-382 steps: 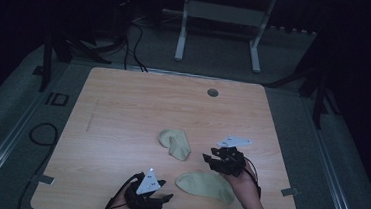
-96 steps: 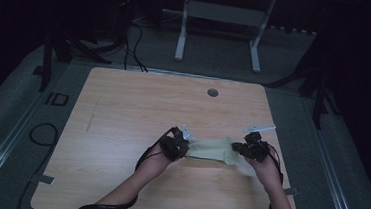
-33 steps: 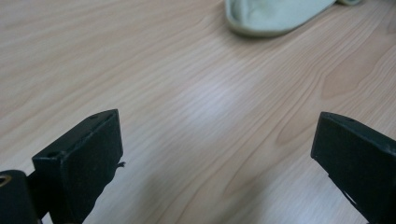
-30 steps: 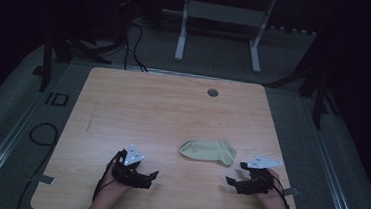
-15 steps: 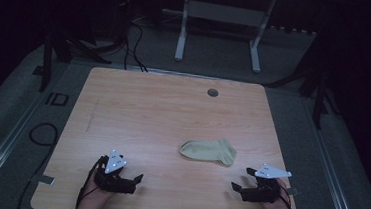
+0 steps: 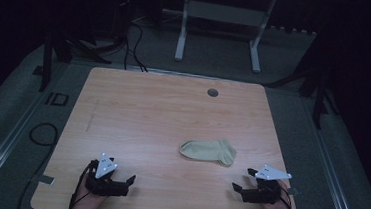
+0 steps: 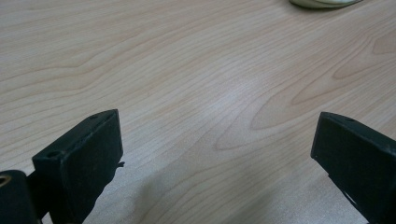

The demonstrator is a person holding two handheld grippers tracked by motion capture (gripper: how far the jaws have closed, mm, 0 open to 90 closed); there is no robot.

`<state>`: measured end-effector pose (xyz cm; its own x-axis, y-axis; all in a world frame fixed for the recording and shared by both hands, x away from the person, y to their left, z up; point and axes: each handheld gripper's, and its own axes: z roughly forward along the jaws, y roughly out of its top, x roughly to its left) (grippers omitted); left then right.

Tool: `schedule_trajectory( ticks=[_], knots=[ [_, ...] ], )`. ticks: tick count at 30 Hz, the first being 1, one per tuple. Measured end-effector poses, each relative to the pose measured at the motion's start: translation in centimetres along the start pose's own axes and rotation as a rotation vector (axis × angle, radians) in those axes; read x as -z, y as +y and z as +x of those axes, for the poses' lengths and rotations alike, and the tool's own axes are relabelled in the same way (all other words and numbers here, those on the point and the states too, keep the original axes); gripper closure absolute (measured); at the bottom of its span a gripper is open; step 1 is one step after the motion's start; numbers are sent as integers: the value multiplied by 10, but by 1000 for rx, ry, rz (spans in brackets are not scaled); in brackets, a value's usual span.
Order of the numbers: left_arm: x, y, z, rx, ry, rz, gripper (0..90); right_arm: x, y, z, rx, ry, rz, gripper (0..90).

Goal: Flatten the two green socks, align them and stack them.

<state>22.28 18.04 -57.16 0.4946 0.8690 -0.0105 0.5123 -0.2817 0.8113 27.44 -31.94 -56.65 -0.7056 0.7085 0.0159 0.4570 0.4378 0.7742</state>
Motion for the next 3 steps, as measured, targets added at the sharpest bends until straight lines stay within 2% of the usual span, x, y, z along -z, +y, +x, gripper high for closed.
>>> schedule_trajectory(
  ticks=[3],
  knots=[
    [-1, 0, -1, -6, -2, 0, 20, -1, 0, 1, 3, 2, -1, 138]
  ],
)
